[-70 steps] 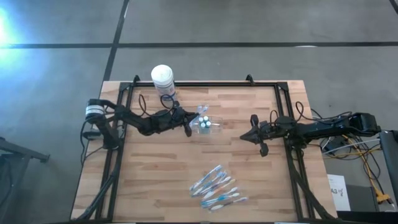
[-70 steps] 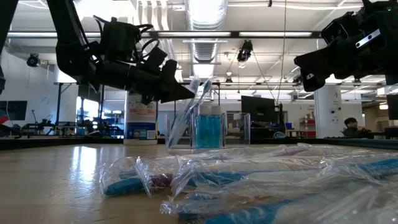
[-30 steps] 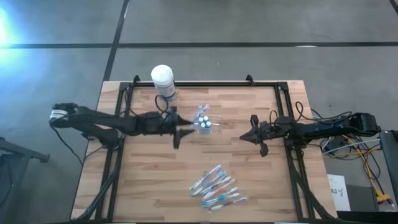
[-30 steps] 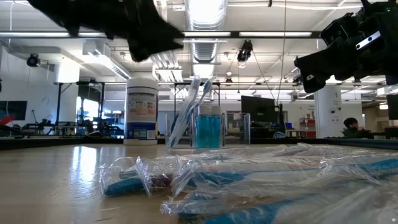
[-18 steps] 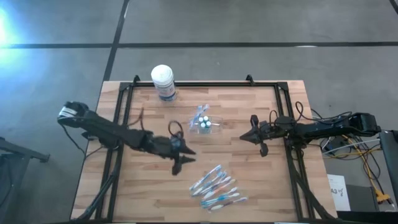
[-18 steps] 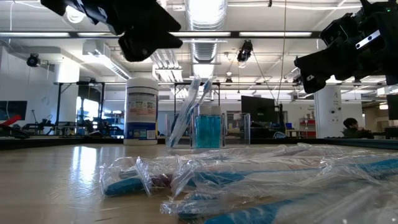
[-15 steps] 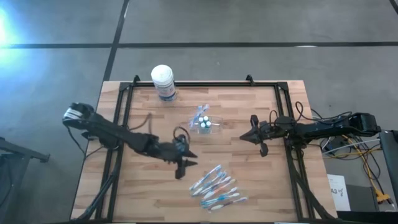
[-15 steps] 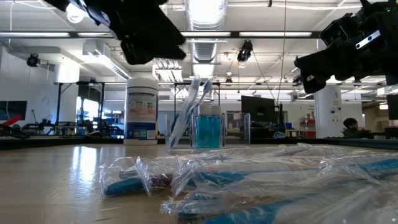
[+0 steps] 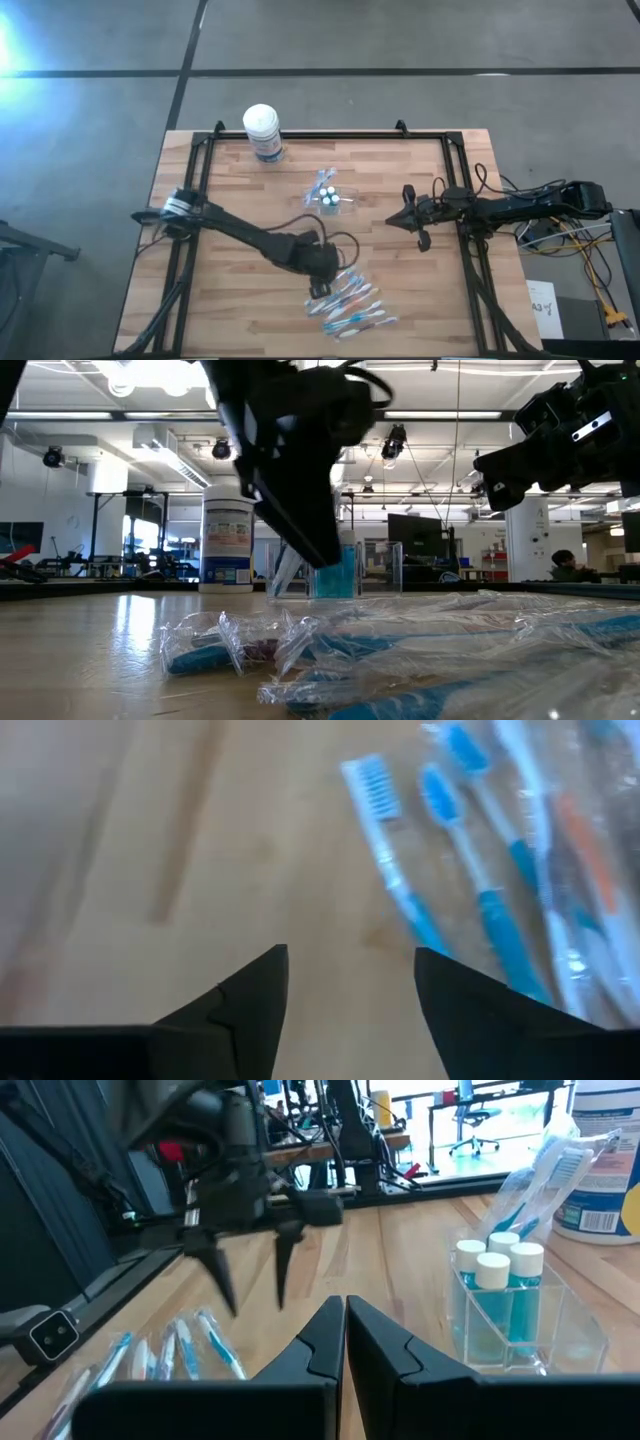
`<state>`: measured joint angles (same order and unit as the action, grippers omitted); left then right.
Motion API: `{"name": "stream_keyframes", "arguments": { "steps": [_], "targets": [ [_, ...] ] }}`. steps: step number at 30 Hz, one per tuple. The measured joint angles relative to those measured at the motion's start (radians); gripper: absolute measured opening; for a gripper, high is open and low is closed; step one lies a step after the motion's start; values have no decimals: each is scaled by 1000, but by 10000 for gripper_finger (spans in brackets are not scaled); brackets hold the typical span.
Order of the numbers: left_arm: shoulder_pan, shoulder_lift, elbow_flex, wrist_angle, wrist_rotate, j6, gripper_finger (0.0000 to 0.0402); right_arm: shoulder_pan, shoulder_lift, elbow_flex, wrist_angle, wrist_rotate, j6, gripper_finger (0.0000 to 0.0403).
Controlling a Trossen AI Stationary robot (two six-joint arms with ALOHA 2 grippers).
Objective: Pick & Place toothbrushing station
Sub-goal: Put the blue toothbrush into the transparent organizer
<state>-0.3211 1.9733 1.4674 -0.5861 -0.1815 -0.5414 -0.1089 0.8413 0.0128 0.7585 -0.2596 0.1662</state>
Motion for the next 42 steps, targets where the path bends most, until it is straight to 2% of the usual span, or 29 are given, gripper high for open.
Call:
{"name": "stream_keyframes", "arguments": {
  "steps": [4, 8, 15, 22, 27, 34, 38, 42],
  "targets": [
    [1, 89, 120, -28, 33, 34, 222, 0, 0, 0, -3, 0, 14, 13],
    [13, 150, 189, -56, 34, 40, 221, 0, 0, 0, -8, 0, 13, 13],
    [32, 209, 200, -57, 83, 47, 220, 0, 0, 0, -23, -1, 7, 13],
    [31, 230, 202, -69, 69, 77, 215, 0, 0, 0, -23, -1, 6, 13],
    [32, 226, 200, -75, 70, 88, 160, 0, 0, 0, -22, -2, 8, 13],
    [32, 224, 206, -77, 71, 128, 23, 0, 0, 0, -22, -3, 14, 13],
    [31, 216, 207, -77, 44, 160, 14, 0, 0, 0, -22, -4, 10, 13],
    [29, 184, 200, -105, -54, 183, 4, 0, 0, 0, -22, -3, 6, 13]
  ]
}}
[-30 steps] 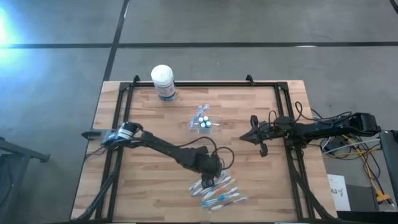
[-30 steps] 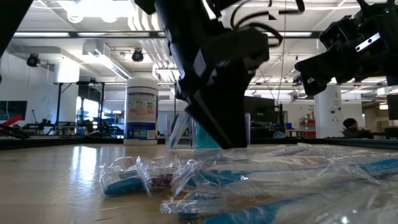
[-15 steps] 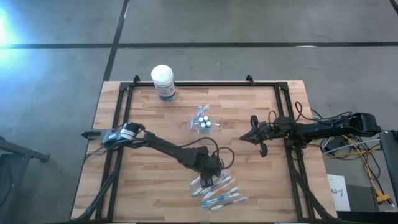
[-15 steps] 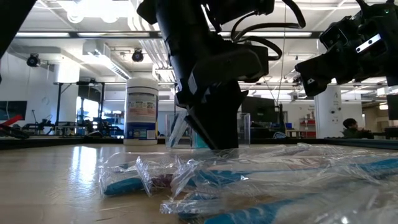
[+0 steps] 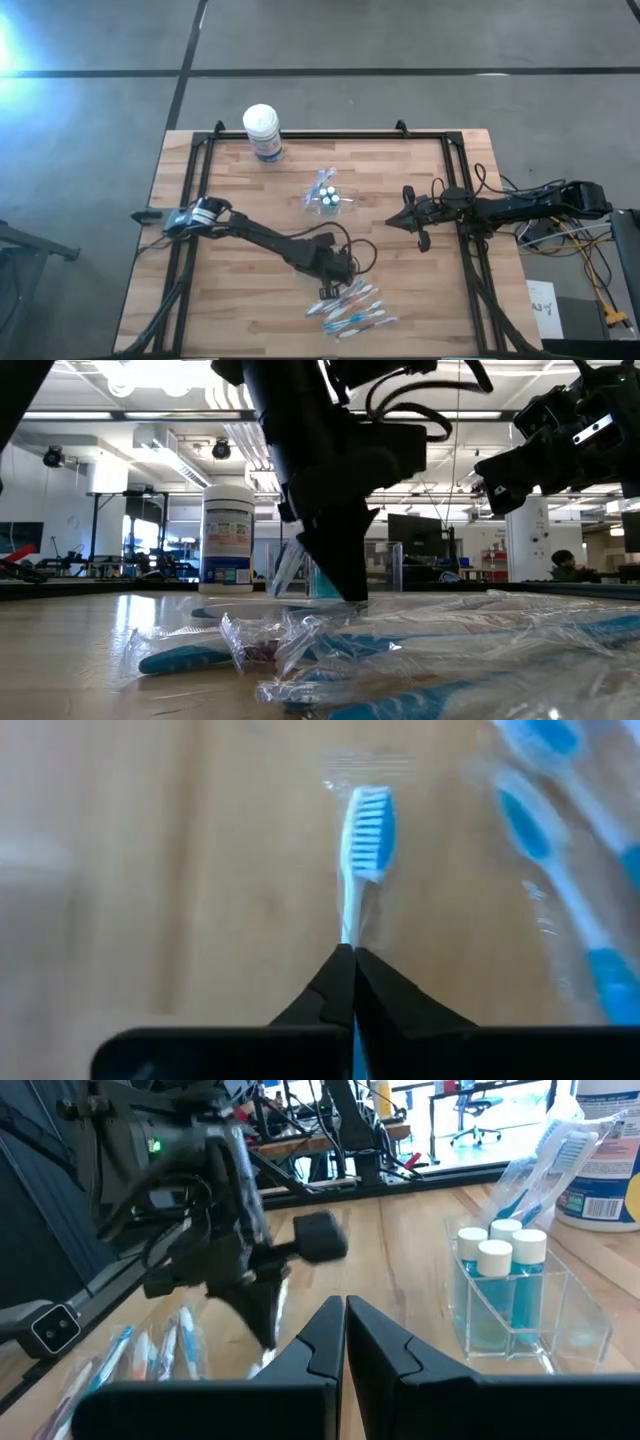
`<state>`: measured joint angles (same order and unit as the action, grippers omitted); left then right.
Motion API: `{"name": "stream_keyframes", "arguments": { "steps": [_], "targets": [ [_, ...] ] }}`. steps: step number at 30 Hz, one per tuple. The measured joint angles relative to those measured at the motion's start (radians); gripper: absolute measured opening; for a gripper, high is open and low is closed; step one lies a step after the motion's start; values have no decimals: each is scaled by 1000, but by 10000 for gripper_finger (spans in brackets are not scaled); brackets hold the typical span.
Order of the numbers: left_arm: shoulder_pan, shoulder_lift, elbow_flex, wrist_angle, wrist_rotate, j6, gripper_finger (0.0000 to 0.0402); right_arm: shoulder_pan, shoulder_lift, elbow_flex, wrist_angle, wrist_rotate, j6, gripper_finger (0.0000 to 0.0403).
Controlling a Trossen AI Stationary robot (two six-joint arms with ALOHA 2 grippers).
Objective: Pick & Place toothbrushing station
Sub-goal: Put the blue toothbrush into the transparent organizer
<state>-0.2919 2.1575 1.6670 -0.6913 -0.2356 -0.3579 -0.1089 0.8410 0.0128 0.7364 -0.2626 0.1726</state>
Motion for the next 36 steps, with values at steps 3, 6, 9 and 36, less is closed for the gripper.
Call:
{"name": "stream_keyframes", "arguments": {
  "steps": [3, 6, 9, 36],
  "targets": [
    [1, -53, -7, -15, -67, 24, 4, 0, 0, 0, 1, 0, 0, 13],
    [-6, -113, -6, -23, -136, 36, 3, 0, 0, 0, 7, 1, -6, 13],
    [-20, -175, -26, 5, -201, 67, 3, 0, 1, 0, 26, 8, -18, 13],
    [3, -511, -457, 831, -338, 244, 0, 241, 224, 160, 192, 233, -81, 210]
  ]
}}
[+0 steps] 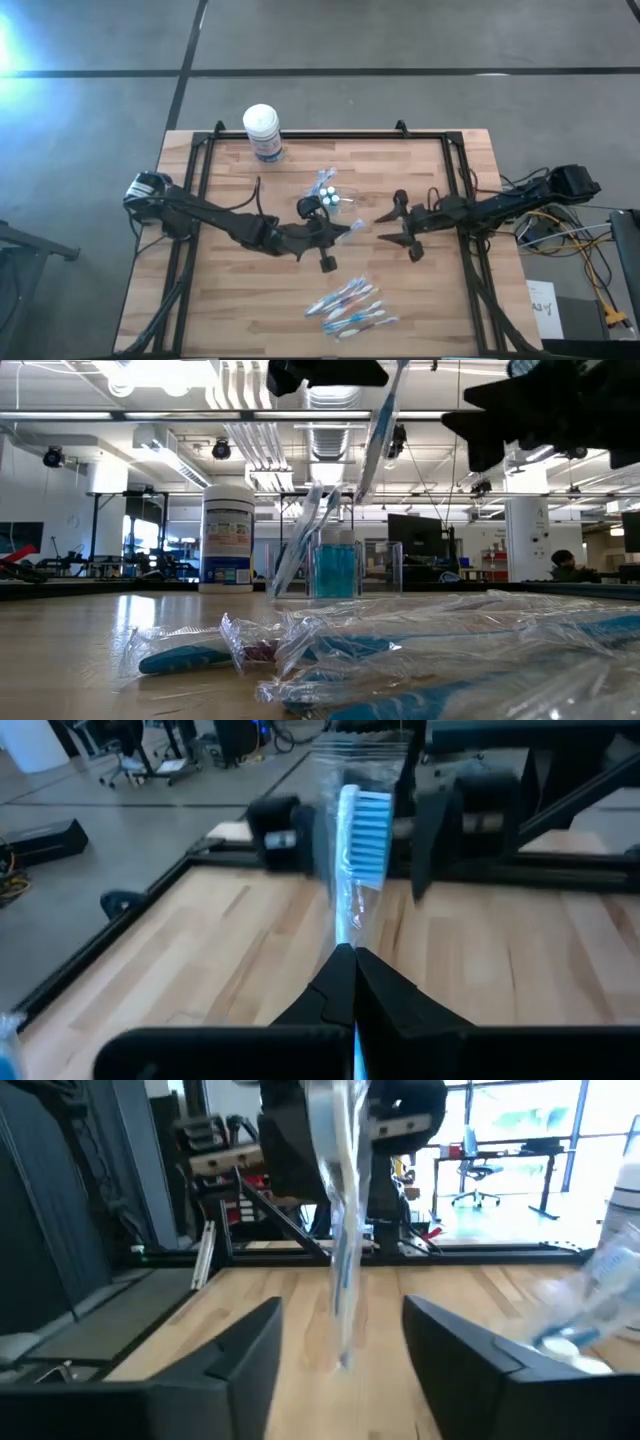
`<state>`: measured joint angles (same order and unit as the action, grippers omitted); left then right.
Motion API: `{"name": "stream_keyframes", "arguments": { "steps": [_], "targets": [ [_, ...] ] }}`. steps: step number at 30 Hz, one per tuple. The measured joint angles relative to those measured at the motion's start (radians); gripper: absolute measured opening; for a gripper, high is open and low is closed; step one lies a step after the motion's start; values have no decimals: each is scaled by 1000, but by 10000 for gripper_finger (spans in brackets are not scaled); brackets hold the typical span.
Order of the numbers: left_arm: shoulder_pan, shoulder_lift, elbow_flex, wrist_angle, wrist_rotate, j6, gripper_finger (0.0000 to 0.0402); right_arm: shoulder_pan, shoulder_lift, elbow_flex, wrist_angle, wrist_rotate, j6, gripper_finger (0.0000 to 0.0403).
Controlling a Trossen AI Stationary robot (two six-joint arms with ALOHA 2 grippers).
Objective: Pick & Place toothbrushing station
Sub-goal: Put the blue toothbrush into the transparent organizer
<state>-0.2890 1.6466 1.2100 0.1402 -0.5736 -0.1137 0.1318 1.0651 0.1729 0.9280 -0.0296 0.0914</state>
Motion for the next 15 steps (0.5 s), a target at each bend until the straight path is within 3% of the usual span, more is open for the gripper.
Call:
{"name": "stream_keyframes", "arguments": {
  "steps": [7, 15],
  "targets": [
    [0, 0, 13, 8, 7, 13, 0, -1, 161, 127, 18, 5, -16, 259],
    [4, 0, 13, 7, 8, 14, 0, -2, 320, 218, 49, 7, -2, 235]
  ]
}}
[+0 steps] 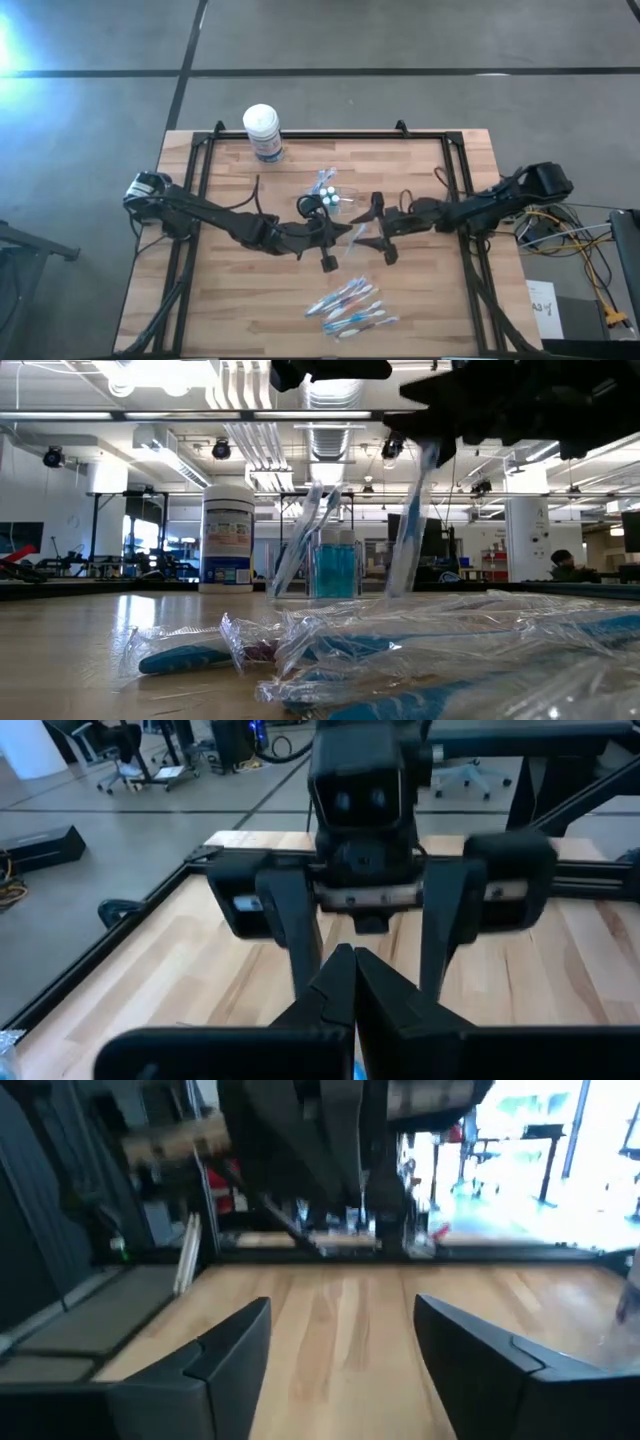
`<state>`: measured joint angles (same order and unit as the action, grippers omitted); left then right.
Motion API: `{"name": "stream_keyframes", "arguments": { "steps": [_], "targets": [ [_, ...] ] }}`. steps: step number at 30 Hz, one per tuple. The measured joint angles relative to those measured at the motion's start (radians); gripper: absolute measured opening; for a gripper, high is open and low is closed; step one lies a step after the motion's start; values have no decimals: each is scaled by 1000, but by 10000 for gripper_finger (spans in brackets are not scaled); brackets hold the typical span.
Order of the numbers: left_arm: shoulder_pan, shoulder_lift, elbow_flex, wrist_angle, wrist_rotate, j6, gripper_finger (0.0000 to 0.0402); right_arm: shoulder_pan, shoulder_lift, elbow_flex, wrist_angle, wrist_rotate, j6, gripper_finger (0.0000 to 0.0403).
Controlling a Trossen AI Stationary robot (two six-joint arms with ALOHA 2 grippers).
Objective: Pick & Place toothbrushing station
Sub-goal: Put the blue toothbrush into the transparent organizer
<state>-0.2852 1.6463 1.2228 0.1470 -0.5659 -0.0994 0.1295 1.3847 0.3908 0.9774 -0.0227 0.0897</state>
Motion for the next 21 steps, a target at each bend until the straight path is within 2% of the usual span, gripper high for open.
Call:
{"name": "stream_keyframes", "arguments": {
  "steps": [5, 9, 13, 15, 18, 21],
  "targets": [
    [0, 0, 0, -85, 20, -54, 0, -25, 36, -3, 0, 0, 1, 204],
    [1, 2, 0, -173, 90, -137, 5, -34, 23, -26, -3, -3, -10, 192],
    [2, 18, 0, -240, 170, -265, 9, -37, -55, -70, -1, -2, -11, 190],
    [2, 45, 4, -235, 203, -300, 13, -36, -113, -102, -55, -3, -11, 189],
    [4, 119, 44, -242, 269, -325, 27, -37, -220, -144, -137, -2, 11, 189],
    [7, 224, 133, -321, 288, -350, 51, -36, -331, -187, -237, -1, 44, 189]
  ]
}}
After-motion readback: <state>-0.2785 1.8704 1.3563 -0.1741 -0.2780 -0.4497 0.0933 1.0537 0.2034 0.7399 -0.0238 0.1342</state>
